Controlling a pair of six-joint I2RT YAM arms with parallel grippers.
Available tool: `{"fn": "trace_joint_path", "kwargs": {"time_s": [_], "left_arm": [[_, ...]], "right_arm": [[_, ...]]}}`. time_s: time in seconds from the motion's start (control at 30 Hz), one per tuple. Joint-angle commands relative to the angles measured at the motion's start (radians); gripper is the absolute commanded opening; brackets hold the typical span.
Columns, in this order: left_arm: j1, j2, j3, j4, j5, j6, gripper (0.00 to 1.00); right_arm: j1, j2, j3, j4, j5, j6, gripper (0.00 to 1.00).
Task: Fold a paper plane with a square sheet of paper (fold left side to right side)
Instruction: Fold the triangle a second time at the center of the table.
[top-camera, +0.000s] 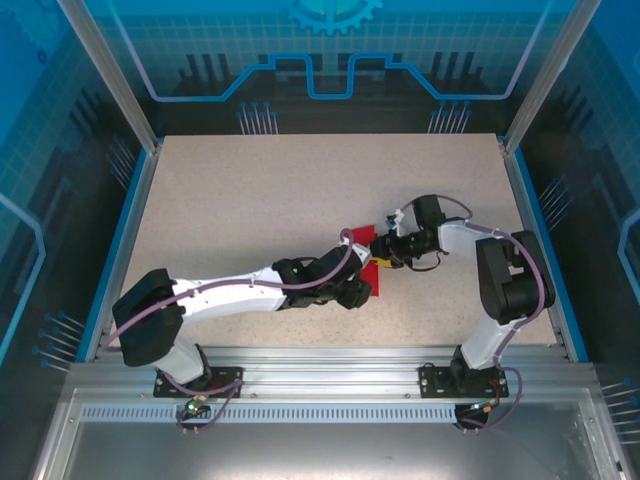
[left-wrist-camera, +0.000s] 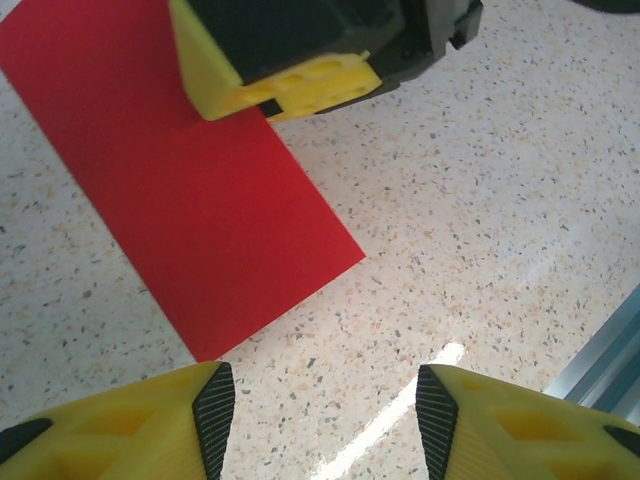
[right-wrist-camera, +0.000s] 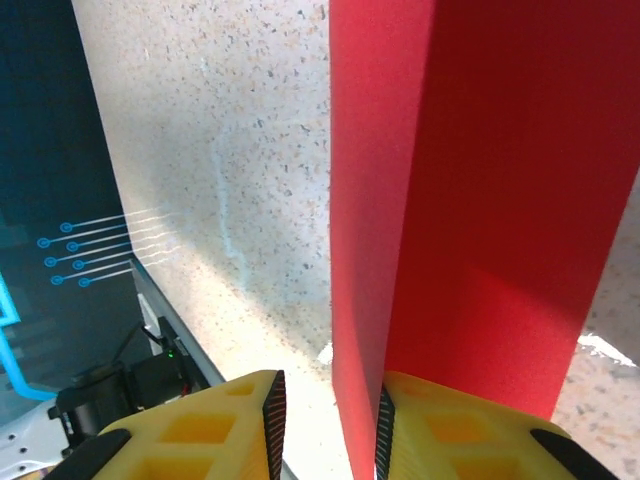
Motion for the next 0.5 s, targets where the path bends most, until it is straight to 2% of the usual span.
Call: {"fn": "trace_joint_path", "kwargs": {"time_s": [0.0,0.27,0.47], "left_arm": [[-0.024,0.042,0.029,0.028,-0.059,0.042,0.57],[-0.053,0.180,0.131,-0.002,-0.065,0.044,0.62],[-0.057,0.255,0.214,-0.083,-0.096,0.037,0.64]], "right_arm": [[-0.013,-0.042,0.013,-0.052,-0.038,0.044,0.31],[0.006,-0.050,0.026,-0.058,-0.035,0.086,0.30],[0.020,-0.039,0.026,-0.035,-0.033,0.116,0.30]]}}
